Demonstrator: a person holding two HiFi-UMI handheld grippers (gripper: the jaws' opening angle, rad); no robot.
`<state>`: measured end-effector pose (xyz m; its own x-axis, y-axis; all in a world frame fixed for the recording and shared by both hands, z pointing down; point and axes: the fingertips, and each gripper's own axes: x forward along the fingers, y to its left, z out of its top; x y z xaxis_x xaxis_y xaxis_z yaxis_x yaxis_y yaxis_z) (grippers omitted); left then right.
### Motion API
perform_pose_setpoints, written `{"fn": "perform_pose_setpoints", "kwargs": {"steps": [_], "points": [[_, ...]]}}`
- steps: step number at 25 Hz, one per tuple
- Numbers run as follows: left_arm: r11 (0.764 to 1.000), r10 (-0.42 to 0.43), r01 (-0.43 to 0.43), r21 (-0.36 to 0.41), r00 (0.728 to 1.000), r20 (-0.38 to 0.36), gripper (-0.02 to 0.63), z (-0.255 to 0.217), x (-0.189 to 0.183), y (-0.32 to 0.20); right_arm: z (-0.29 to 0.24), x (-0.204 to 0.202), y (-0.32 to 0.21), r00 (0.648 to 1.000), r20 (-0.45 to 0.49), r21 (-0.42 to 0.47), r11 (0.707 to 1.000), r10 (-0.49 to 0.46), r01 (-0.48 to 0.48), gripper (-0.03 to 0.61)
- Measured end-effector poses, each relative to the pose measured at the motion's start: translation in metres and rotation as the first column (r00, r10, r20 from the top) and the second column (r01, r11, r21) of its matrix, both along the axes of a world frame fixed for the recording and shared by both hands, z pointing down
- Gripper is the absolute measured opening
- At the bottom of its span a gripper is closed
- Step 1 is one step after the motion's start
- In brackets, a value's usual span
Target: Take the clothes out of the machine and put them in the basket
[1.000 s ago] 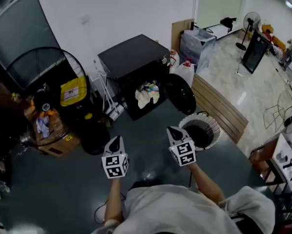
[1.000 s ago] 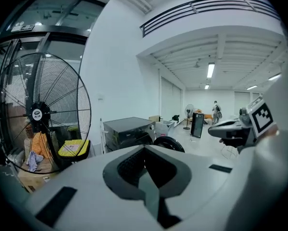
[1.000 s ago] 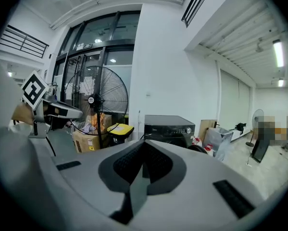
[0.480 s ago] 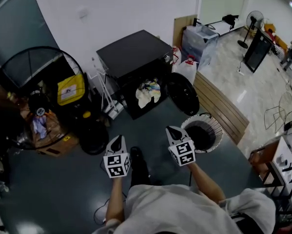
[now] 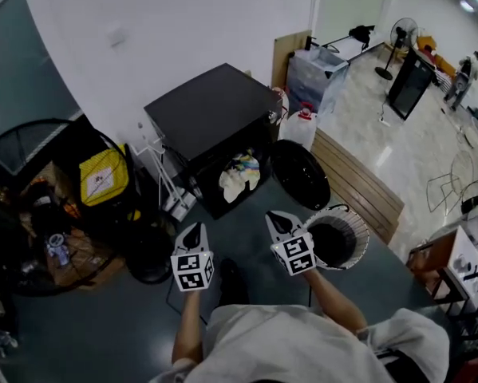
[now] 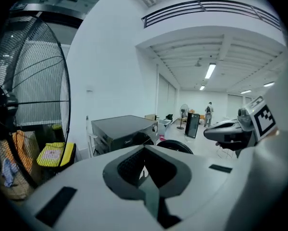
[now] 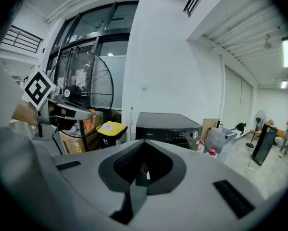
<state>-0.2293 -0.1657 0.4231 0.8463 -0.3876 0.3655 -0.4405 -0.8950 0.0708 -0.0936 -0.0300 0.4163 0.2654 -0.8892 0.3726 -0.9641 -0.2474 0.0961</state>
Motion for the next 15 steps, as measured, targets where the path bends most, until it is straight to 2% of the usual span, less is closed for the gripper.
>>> {"fn": "perform_pose_setpoints", "kwargs": {"steps": [8,15], "points": [[0.997,0.074,-0.073,0.031,0.997,-0.024,0.018,-0.027,0.069,-0.1,-0.028,0.055,-0.092,0.998,-0.033,0.025,0.998,0.052,-0.051,0.021],[0.99,0.133,-0.132,0.039,0.991,-0.019,0.018,-0.024,0.117,-0.154,-0.034,0.09,-0.148,0.995,-0.049,0.044,0.995,0.086,-0.084,0.021]]}}
